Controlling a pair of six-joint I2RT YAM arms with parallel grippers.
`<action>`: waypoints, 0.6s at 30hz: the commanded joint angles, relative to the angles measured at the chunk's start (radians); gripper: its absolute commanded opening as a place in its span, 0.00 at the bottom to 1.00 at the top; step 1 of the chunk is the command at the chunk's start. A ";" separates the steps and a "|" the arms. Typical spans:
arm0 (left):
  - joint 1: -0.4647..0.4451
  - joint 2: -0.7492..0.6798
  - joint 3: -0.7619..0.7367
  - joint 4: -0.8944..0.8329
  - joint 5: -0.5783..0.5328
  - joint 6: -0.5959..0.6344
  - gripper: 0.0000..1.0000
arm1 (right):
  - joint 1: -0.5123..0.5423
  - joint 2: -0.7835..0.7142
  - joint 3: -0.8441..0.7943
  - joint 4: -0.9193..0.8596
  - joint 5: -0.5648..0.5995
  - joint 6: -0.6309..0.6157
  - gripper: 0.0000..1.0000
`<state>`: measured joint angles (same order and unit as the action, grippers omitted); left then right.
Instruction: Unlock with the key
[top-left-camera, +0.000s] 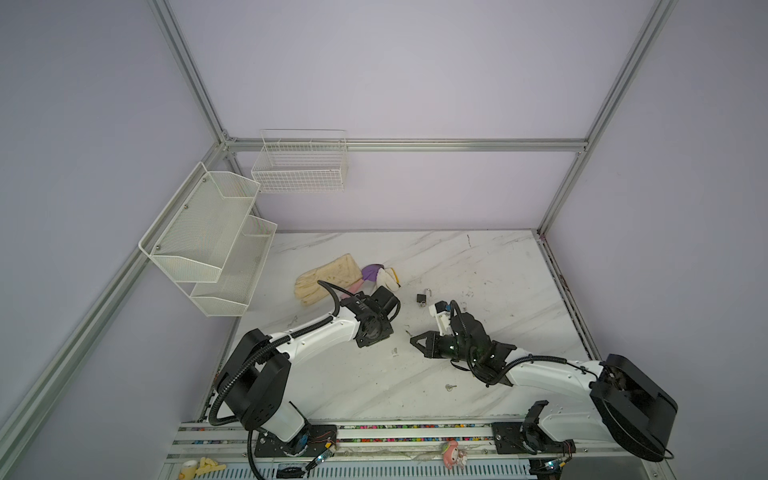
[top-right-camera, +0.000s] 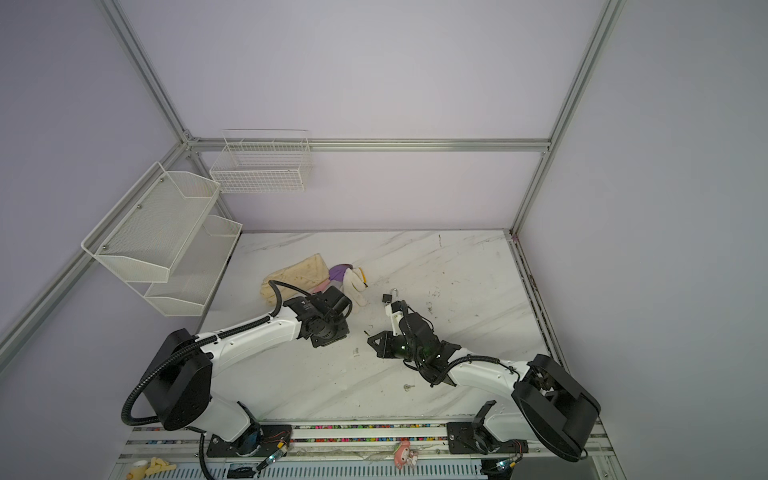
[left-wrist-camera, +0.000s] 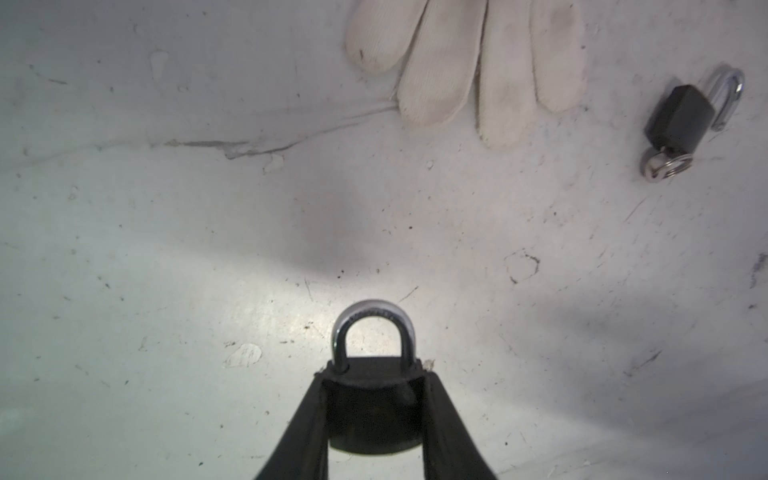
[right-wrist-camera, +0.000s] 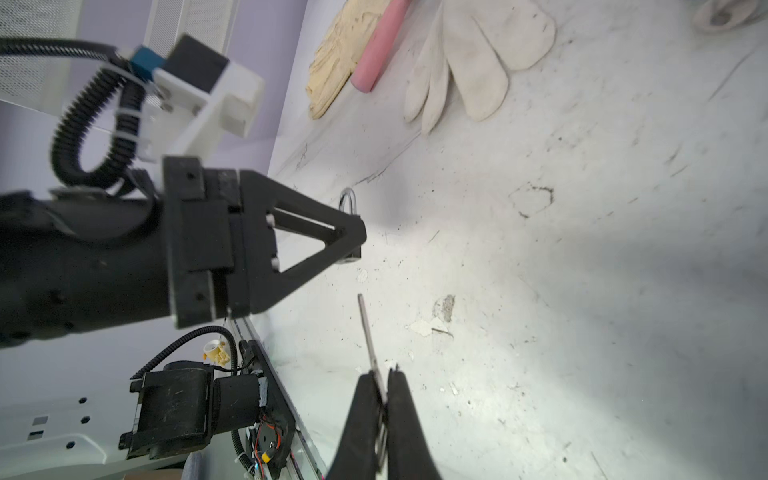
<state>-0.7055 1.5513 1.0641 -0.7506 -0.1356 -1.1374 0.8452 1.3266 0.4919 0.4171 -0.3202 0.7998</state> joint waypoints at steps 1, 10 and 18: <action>0.018 0.004 0.144 -0.064 0.005 0.044 0.07 | 0.048 0.062 -0.007 0.144 0.056 0.080 0.00; 0.064 0.039 0.232 -0.143 0.041 0.119 0.05 | 0.141 0.223 0.007 0.365 0.181 0.246 0.00; 0.073 0.020 0.232 -0.154 0.003 0.061 0.03 | 0.213 0.326 0.029 0.518 0.285 0.351 0.00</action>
<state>-0.6369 1.5990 1.2270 -0.8906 -0.1085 -1.0573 1.0496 1.6264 0.4950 0.8173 -0.1013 1.0695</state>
